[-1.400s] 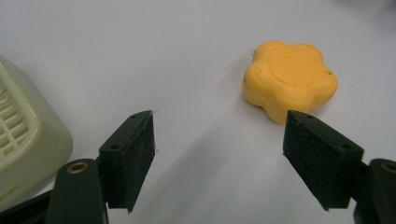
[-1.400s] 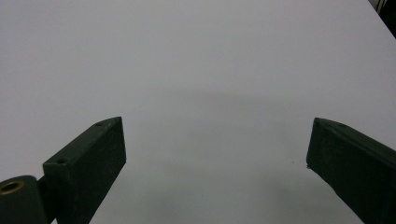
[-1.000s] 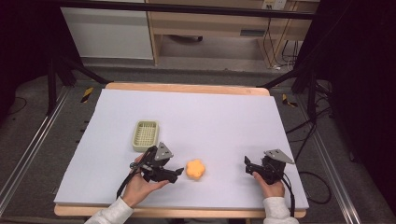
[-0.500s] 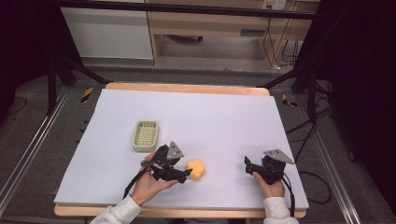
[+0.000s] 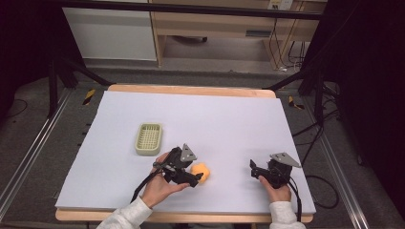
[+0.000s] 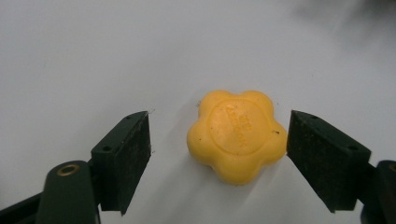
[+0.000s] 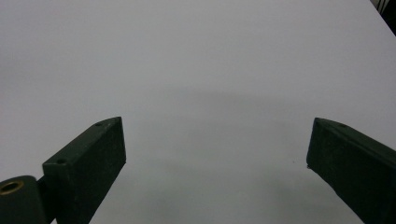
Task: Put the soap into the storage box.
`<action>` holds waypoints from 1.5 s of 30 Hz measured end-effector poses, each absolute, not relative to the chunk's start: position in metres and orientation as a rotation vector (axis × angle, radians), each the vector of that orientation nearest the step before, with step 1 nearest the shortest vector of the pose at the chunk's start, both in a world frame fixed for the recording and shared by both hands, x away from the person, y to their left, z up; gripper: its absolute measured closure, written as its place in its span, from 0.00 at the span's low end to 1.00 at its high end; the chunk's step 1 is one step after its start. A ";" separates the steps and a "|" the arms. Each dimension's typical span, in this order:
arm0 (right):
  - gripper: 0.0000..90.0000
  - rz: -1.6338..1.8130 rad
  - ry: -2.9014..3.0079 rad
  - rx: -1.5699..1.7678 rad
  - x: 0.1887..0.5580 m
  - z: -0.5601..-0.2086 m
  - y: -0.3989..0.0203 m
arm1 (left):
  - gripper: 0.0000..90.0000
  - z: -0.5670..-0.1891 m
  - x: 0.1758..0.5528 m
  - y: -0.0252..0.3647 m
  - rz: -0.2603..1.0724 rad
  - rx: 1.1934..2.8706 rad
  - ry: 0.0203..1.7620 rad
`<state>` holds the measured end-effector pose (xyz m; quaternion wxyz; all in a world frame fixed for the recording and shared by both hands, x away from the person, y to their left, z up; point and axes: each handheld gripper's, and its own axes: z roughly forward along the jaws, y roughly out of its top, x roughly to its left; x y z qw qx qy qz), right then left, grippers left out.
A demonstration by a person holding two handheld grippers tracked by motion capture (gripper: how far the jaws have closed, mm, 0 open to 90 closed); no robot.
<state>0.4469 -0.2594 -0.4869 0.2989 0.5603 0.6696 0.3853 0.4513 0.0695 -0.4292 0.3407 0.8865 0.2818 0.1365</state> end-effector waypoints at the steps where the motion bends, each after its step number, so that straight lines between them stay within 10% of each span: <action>1: 0.06 1.024 1.779 1.489 0.447 -0.487 -0.259 | 0.24 -0.429 0.452 0.068 0.352 2.305 0.731; 45: 0.06 1.023 1.782 1.490 0.447 -0.487 -0.259 | 0.19 -0.449 0.460 0.037 0.319 2.490 0.719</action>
